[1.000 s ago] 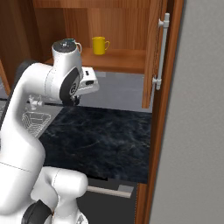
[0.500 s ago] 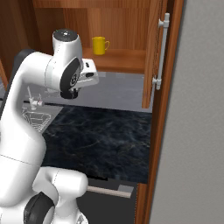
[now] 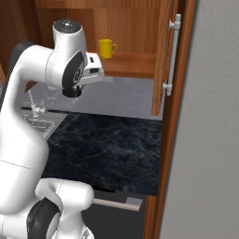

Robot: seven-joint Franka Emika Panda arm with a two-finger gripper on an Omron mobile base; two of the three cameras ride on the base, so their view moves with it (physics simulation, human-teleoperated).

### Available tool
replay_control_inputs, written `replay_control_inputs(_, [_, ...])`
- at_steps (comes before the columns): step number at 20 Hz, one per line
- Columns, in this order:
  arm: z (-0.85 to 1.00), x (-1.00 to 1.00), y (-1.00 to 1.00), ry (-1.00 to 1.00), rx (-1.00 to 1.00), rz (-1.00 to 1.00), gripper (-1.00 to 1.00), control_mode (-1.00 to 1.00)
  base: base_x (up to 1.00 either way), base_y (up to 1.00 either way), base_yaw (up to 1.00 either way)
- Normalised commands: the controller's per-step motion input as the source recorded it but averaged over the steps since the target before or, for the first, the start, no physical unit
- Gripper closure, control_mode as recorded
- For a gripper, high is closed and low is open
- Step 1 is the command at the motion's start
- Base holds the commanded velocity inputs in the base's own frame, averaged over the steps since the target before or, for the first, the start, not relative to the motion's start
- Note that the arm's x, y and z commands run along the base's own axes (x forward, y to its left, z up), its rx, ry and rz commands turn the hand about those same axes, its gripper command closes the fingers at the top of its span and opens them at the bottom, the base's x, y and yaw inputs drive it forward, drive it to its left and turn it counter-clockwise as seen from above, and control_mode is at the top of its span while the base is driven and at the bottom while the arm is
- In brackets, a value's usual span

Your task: Pick the mug on the counter and place it in the cabinet with the handle facing the right, like the mugs already inside.

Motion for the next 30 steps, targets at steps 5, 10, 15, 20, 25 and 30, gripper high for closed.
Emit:
replay_control_inputs(5, [0.09,0.06,0.02,-0.03,0.05,0.00,1.00,-1.00,0.00,0.00,0.00])
replay_control_inputs(10, [0.06,0.00,0.00,-0.02,0.05,0.00,1.00,-1.00,0.00,0.00,0.00])
replay_control_inputs(15, [0.26,0.00,0.00,0.00,0.02,0.00,1.00,-1.00,0.00,0.00,0.00])
replay_control_inputs(20, [0.19,0.06,0.01,-0.02,0.00,0.00,1.00,-1.00,0.00,0.00,0.00])
replay_control_inputs(25, [0.19,0.16,0.00,-0.04,0.00,0.00,1.00,-1.00,0.00,0.00,0.00])
replay_control_inputs(30, [0.05,0.18,0.00,-0.04,0.00,0.00,1.00,-1.00,0.00,0.00,0.00])
